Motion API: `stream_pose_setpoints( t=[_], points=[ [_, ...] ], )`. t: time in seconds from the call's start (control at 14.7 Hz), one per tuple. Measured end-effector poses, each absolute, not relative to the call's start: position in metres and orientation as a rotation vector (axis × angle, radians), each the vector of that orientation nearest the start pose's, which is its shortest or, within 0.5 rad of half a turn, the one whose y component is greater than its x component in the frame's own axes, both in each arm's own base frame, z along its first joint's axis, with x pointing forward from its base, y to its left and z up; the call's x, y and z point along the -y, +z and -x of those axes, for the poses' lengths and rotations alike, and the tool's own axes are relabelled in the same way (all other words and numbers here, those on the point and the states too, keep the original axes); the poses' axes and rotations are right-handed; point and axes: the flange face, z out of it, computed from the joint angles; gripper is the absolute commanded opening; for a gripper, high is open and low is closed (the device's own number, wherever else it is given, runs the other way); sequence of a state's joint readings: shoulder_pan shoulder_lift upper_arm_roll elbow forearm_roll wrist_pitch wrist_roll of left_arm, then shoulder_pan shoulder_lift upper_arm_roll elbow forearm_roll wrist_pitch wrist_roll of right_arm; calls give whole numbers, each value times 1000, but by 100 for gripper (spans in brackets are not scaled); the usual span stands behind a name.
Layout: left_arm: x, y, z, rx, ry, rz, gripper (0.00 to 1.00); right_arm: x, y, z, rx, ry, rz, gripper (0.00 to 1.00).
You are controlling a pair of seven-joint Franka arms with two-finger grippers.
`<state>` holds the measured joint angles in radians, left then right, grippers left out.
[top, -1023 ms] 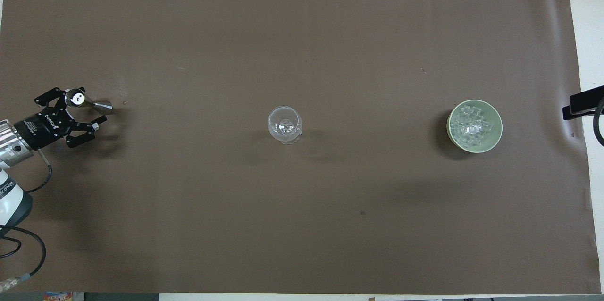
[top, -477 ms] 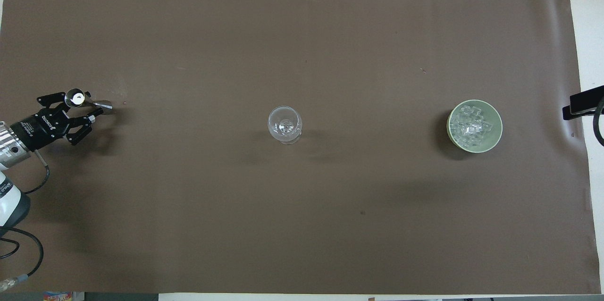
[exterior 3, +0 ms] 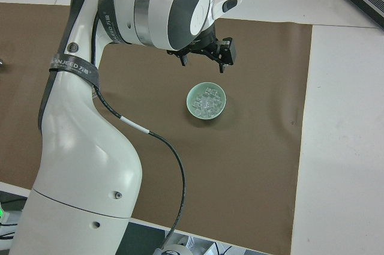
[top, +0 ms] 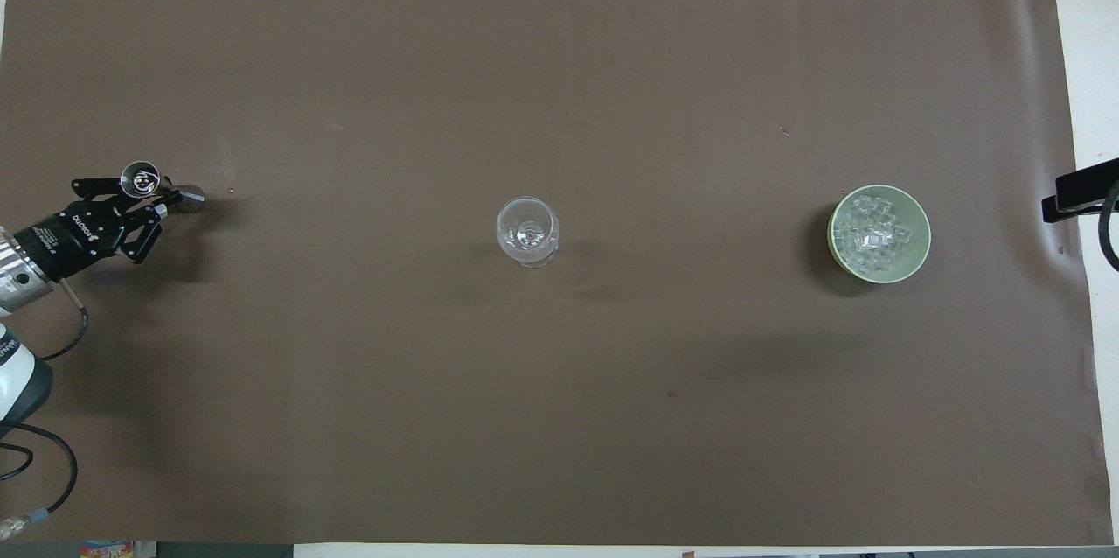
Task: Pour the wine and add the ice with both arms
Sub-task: 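Lift the silver bottle and carry it over the wine glass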
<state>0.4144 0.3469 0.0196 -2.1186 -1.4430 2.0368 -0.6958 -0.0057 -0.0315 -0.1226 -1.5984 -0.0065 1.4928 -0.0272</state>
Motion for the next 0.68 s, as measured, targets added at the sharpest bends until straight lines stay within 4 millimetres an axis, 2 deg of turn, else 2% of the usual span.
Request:
stream_pose_setpoints(
  t=[0.2,0.41,0.55,0.68],
  points=[
    [-184,257,-536,-1788,-555,-976,0,70,622,-531,-159,117,3132,100],
    [-178,281,-538,-1740,-552,-996,0,70,622,-531,-159,117,3132,100],
    [-166,300,-535,-1713,-551,-1016,0,70,622,-531,-159,117,3132,100],
    [-145,323,-529,-1683,-553,-1048,0,70,622,-531,-159,117,3132,100]
  ],
)
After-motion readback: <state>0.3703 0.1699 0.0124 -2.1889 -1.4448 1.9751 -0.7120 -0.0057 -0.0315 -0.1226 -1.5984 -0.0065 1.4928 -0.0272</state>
